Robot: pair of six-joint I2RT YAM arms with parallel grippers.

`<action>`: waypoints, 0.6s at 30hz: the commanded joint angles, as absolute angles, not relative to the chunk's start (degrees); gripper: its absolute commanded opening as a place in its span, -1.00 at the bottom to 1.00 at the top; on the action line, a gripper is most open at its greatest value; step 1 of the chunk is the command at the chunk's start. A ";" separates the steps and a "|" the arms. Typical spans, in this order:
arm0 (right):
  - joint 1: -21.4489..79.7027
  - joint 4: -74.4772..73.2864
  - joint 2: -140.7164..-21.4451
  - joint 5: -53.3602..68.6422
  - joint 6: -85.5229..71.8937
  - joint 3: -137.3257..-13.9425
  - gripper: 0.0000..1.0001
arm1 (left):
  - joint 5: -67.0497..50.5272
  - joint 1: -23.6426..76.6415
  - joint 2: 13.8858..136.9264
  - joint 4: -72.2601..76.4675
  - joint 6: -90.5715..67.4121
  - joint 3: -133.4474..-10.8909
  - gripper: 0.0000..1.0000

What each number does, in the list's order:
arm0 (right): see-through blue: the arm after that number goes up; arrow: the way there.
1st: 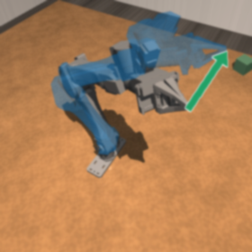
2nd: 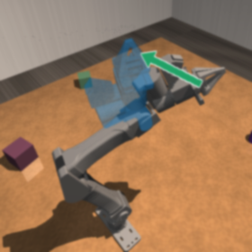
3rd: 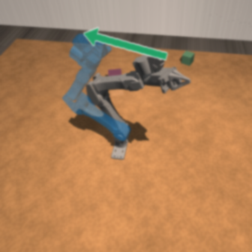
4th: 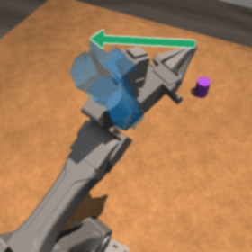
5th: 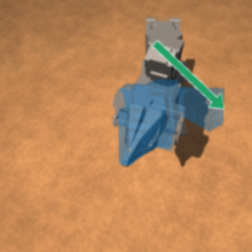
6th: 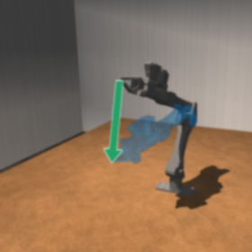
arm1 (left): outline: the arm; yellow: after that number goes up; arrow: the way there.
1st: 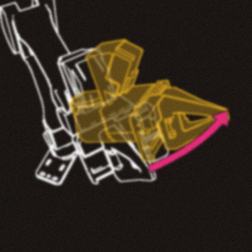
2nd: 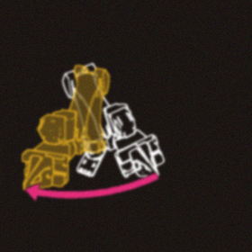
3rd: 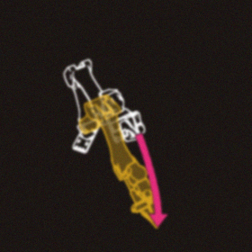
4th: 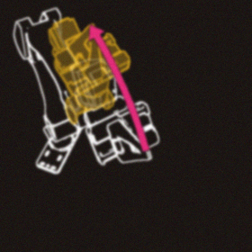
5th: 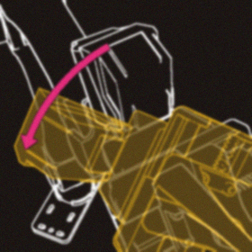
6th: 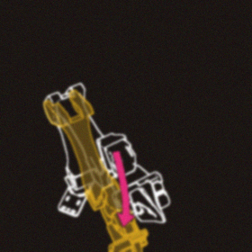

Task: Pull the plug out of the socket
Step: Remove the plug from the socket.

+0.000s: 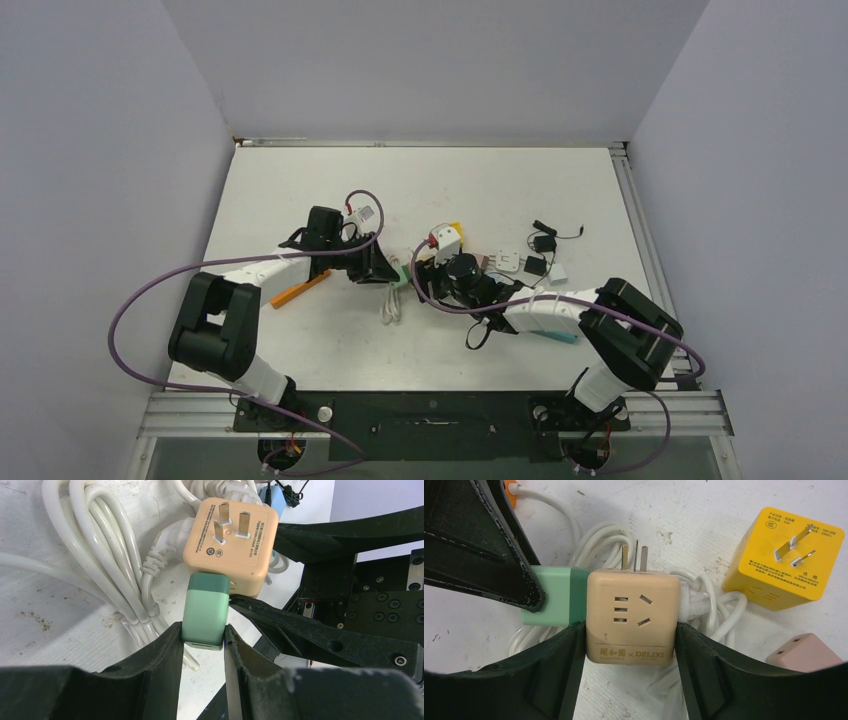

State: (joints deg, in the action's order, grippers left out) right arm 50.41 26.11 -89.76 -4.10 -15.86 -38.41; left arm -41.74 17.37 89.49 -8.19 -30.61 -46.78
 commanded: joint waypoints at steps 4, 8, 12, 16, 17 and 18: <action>50.97 23.16 -92.80 -6.48 -16.70 -41.83 0.10 | -35.35 16.09 87.63 -8.50 -28.54 -48.61 -0.83; 50.98 22.77 -93.89 -5.77 -16.86 -42.36 -0.15 | -35.64 16.06 87.26 -8.42 -28.17 -48.69 -0.83; 50.93 22.64 -94.14 -6.79 -17.13 -42.36 -0.59 | -39.99 16.00 86.28 -5.57 -28.46 -48.41 -0.85; 49.58 22.84 -94.61 -5.66 -17.69 -42.07 -0.89 | -45.41 16.02 84.37 -0.96 -29.65 -47.35 -0.92; 49.16 23.05 -94.67 -4.98 -17.94 -41.98 -0.89 | -46.06 16.02 83.87 -0.89 -29.62 -47.23 -0.93; 48.83 23.16 -94.74 -4.52 -18.13 -41.89 -0.89 | -46.58 16.01 83.64 1.03 -29.69 -47.09 -0.94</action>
State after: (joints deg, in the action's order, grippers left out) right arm 50.39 25.28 -92.64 -5.26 -17.19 -41.43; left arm -41.04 16.40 88.14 -6.61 -29.50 -46.39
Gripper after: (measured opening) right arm 0.588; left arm 0.281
